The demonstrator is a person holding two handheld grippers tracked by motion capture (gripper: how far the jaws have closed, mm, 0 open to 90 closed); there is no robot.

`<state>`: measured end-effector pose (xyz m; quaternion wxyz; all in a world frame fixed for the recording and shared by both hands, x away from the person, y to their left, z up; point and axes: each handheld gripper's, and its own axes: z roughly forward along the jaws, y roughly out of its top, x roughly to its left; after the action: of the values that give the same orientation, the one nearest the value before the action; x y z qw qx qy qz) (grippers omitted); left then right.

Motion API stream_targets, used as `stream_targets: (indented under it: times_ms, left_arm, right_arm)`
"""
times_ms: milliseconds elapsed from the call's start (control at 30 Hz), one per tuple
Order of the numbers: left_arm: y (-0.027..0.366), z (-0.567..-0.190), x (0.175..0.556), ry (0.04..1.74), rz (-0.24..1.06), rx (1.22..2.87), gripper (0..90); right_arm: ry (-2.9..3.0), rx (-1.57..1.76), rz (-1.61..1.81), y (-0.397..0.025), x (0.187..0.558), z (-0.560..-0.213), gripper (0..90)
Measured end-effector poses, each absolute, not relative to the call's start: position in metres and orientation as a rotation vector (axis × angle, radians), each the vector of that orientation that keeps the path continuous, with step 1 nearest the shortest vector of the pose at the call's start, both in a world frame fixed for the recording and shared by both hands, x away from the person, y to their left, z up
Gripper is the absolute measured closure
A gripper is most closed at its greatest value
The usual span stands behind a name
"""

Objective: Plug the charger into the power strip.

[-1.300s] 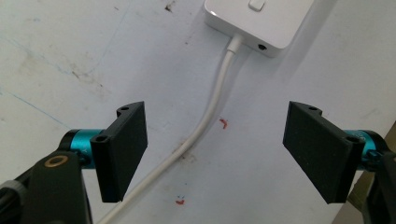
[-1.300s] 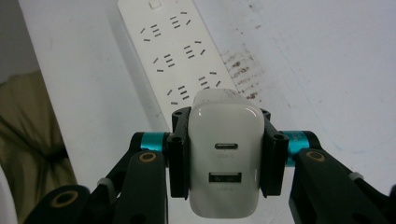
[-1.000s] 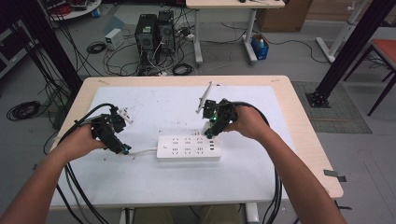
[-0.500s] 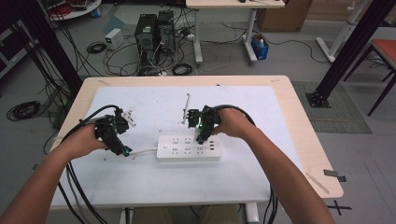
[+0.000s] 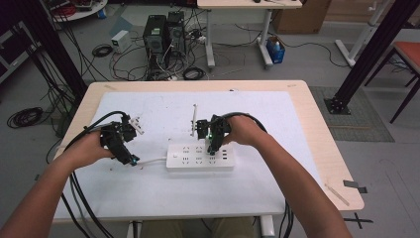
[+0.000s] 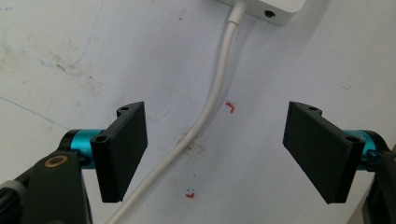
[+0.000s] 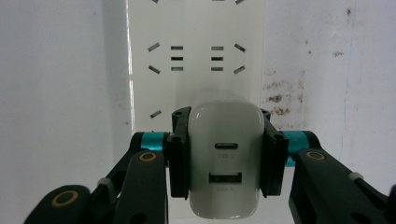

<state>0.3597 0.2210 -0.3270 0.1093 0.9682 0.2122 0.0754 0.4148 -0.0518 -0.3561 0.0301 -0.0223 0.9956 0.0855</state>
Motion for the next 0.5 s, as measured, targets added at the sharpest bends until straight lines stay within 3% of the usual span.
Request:
stream_targets:
  times_ms: [100,500]
  left_arm:
    - [0.221,-0.328,0.36,0.623,0.221,2.849,22.0]
    - [0.224,-0.33,0.362,0.629,0.215,2.843,22.0]
  right_arm:
    - [3.064,-0.159,0.27,-0.052,0.416,-0.356,62.2]
    - [3.075,0.014,0.164,-0.044,0.416,-0.364,62.6]
